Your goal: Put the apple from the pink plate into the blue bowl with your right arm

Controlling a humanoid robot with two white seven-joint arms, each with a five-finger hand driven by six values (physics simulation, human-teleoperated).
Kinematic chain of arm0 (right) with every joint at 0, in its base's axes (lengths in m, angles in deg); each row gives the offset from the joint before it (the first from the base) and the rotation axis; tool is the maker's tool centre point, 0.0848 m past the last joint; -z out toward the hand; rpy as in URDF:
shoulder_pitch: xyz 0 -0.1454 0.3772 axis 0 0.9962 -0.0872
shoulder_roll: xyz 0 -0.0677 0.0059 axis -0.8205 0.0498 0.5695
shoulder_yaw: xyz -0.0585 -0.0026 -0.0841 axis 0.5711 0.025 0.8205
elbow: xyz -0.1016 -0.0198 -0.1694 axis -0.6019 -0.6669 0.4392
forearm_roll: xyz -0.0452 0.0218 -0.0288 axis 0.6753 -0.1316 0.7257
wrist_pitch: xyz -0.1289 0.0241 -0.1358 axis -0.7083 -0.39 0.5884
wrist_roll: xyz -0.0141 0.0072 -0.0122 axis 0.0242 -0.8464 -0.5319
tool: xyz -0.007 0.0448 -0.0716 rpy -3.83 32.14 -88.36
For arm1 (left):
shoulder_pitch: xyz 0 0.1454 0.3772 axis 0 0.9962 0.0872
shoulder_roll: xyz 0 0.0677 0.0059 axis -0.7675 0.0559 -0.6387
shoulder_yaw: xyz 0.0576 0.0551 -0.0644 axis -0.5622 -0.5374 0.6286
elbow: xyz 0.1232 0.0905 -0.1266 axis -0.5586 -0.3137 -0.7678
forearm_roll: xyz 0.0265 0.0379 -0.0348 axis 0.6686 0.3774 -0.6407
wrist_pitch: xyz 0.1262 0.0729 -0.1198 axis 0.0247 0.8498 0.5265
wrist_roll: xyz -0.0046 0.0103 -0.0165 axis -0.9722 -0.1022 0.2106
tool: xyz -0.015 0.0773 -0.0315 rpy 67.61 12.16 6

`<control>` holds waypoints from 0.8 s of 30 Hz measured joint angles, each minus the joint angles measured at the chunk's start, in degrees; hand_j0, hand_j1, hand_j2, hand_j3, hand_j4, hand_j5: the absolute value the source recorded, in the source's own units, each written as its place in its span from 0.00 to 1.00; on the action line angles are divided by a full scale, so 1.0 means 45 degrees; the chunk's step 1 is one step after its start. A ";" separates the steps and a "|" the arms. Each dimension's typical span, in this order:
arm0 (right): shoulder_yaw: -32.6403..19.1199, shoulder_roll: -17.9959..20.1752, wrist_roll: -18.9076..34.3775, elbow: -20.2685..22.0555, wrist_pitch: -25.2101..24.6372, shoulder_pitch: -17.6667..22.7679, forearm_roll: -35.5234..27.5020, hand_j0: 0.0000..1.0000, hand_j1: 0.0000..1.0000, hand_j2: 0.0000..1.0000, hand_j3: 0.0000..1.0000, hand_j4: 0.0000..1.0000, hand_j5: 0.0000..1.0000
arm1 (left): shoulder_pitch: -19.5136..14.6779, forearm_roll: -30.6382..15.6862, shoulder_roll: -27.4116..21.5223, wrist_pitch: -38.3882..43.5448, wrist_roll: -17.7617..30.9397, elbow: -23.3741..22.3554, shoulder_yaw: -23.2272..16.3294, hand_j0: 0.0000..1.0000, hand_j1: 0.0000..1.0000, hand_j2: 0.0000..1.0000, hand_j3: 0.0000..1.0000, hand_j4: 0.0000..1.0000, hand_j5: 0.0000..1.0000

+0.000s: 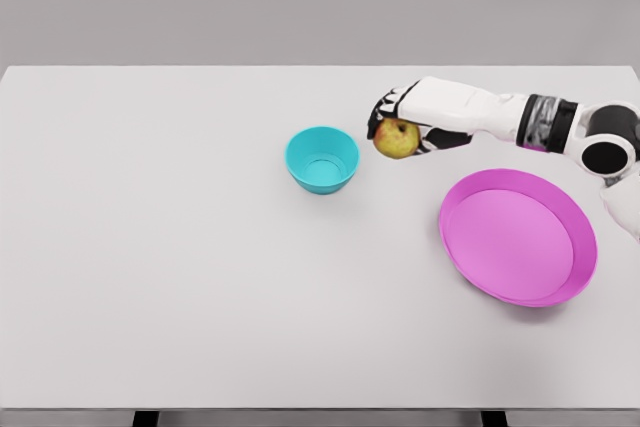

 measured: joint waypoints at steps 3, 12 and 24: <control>0.0157 -0.0179 0.0001 -0.0178 0.0003 -0.0098 0.0098 0.54 0.54 0.54 0.54 0.54 0.54 | 0.0019 0.0000 0.0000 0.0002 -0.0002 -0.0001 0.0000 1.00 1.00 1.00 1.00 1.00 1.00; 0.0589 -0.0800 0.0000 -0.0527 0.0000 -0.0722 0.0311 0.54 0.54 0.54 0.54 0.54 0.54 | 0.0019 0.0000 0.0000 0.0000 0.0002 0.0000 0.0000 1.00 1.00 1.00 1.00 1.00 1.00; 0.1331 -0.1670 0.0000 -0.1223 0.0000 -0.1465 0.0661 0.54 0.54 0.54 0.54 0.54 0.54 | 0.0019 0.0000 0.0000 0.0002 0.0000 -0.0001 0.0000 1.00 1.00 1.00 1.00 1.00 1.00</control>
